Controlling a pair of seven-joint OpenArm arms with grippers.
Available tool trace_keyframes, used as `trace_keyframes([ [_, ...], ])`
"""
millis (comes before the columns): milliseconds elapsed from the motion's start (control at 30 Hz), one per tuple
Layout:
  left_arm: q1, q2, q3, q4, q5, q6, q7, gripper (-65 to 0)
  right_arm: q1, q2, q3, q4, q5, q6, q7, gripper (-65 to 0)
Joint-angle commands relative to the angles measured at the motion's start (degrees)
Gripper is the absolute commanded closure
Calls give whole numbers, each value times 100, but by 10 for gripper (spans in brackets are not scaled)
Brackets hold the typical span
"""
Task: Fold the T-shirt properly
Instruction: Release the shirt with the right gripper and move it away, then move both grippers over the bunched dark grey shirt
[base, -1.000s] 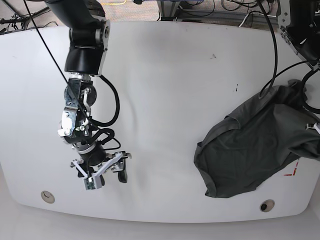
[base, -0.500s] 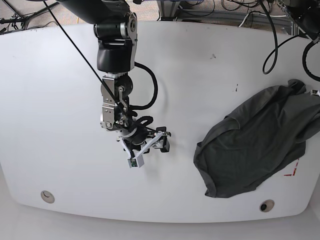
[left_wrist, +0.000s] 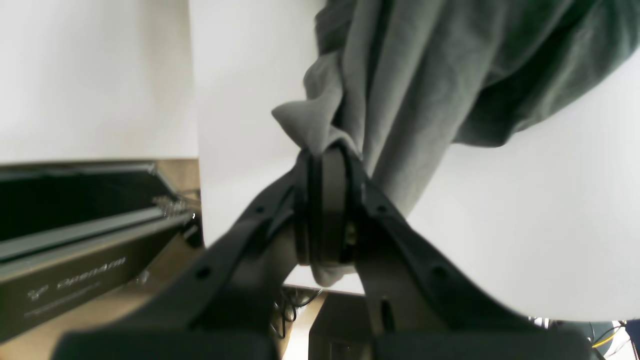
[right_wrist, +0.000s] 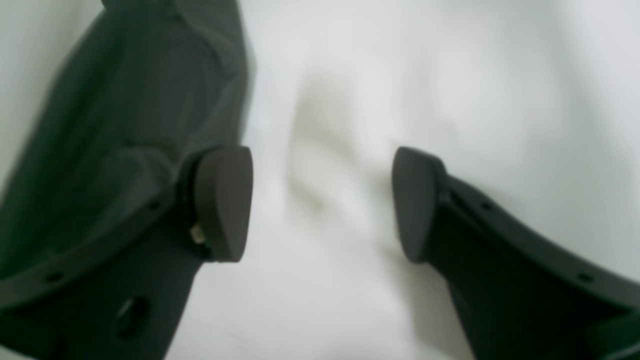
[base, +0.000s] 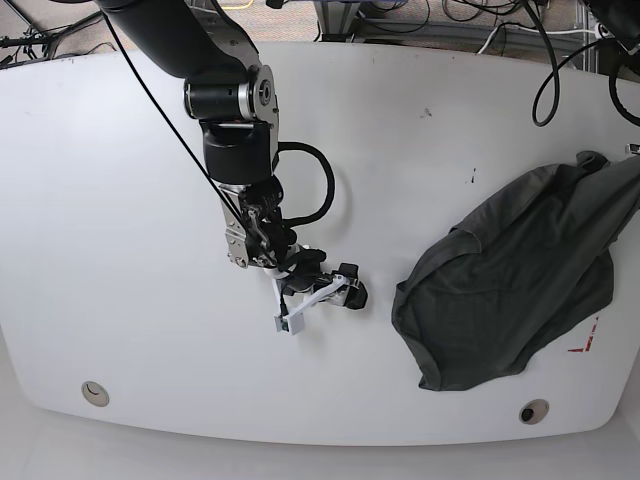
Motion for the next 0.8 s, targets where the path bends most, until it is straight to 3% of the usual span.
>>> trace_keyframes([
  [0,42,-144,-42,92,-21,-8,-78,0,216,-12,-5,53,243,110,154,-417],
  [367,385,-135,-42,101,-47,-8,-78,0,5,-12,-14,316,718,118,-83,-417],
  [500,596,-118,-6,119,-47,-8,-78,0,-197,-12,-383,492,833,74,-101,-415],
  [767,983,427,143,356,-47,-8,-78,0,-636,-12,-1130,1073,1430,-5,-92,-415],
])
